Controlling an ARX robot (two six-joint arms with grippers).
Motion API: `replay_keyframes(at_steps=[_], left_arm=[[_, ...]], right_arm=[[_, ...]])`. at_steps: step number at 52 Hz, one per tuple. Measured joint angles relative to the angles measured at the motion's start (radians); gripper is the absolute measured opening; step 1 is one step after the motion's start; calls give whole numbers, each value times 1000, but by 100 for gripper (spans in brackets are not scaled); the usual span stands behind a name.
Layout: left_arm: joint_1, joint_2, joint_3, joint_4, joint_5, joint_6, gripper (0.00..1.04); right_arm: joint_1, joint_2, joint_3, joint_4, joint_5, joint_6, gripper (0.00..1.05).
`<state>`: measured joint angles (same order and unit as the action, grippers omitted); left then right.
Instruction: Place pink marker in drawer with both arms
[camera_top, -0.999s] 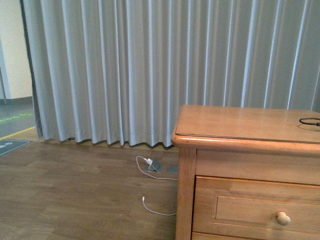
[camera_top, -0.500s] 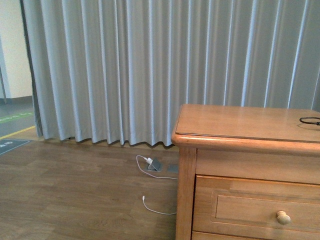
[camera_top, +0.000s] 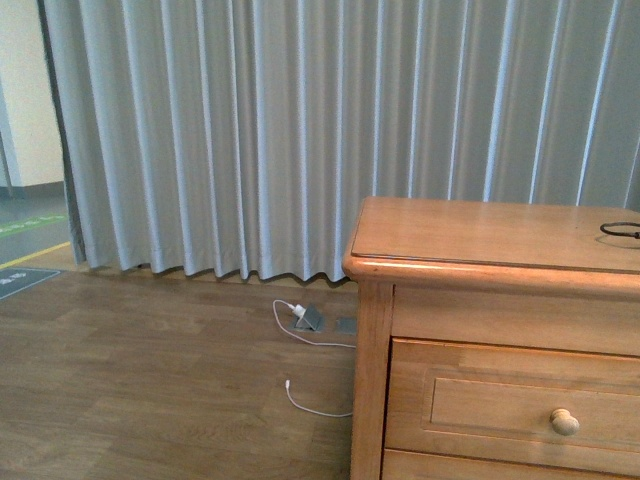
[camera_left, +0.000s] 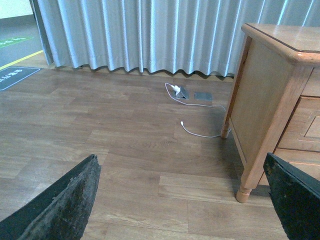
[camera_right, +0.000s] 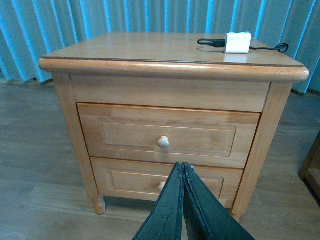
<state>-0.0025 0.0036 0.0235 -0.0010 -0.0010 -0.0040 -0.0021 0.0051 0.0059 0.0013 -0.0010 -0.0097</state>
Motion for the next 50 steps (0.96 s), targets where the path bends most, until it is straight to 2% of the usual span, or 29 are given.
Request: replay_keyframes(at_steps=[14, 35, 38, 40, 50], left_arm=[[0, 0, 0, 0, 0, 0, 99], [0, 0, 0, 0, 0, 0, 99], [0, 0, 0, 0, 0, 0, 99], [0, 0, 0, 0, 0, 0, 99], [0, 0, 0, 0, 0, 0, 99]], right_arm=[[0, -1, 0, 0, 0, -1, 2], [0, -1, 0, 0, 0, 0, 79], [0, -1, 0, 0, 0, 0, 95], [0, -1, 0, 0, 0, 2, 98], [0, -1, 0, 0, 0, 3, 96]])
